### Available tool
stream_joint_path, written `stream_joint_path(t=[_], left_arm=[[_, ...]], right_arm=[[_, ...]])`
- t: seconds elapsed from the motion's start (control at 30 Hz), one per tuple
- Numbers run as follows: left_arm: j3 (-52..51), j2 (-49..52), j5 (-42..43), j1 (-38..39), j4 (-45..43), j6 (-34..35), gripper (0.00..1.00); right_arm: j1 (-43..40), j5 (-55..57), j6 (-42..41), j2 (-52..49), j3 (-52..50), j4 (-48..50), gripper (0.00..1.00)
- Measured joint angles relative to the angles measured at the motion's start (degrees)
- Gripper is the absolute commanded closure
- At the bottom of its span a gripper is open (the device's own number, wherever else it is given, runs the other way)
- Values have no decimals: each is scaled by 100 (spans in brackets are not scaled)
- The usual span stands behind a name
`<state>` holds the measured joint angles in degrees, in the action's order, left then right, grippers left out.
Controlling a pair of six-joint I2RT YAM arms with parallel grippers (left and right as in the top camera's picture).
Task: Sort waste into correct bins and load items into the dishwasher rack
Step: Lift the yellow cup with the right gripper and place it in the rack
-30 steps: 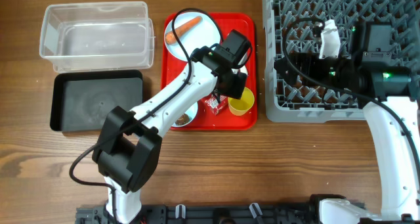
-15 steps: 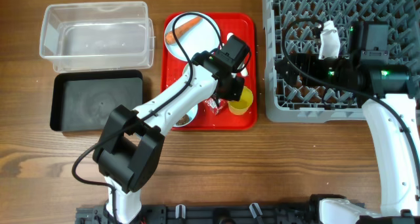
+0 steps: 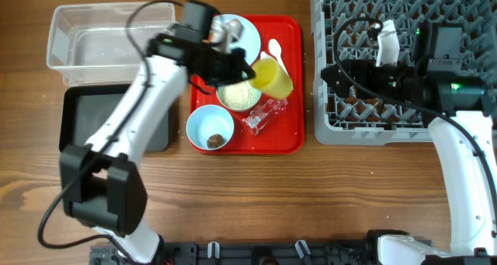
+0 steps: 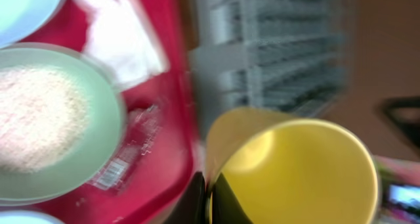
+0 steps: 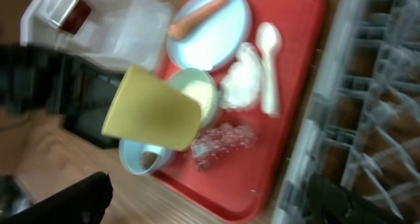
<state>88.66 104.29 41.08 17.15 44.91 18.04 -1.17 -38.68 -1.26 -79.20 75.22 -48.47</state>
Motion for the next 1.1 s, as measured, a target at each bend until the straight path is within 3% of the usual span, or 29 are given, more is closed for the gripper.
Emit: stream_joint_path(t=[0.17,0.3,0.4,0.5,0.63,0.8,1.1], left_arm=[[2,-2,3010,-577,-1303,35,96],[4,-4,4310,-520,-1965,39,96],[4,-4,4581,-452,-2153,35,96],[4,-4,4671,-435,-2282,35,96],[4,-4,4732,-433,-2441,37,96],[4,-4,4686,-435,-2549,35,96],[4,-4,4693,-433,-2796,63,96]], right_arm=[[0,-1735,46,-22,26,1198,2],[247,-2260,48,-50,26,1506,2],[640,-2455,46,-52,26,1790,10],[907,-2498,46,-52,26,1808,10],[949,-2498,46,-55,26,1762,10],[949,-2625,46,-155,26,1762,19],[949,-2645,46,-205,26,1753,4]])
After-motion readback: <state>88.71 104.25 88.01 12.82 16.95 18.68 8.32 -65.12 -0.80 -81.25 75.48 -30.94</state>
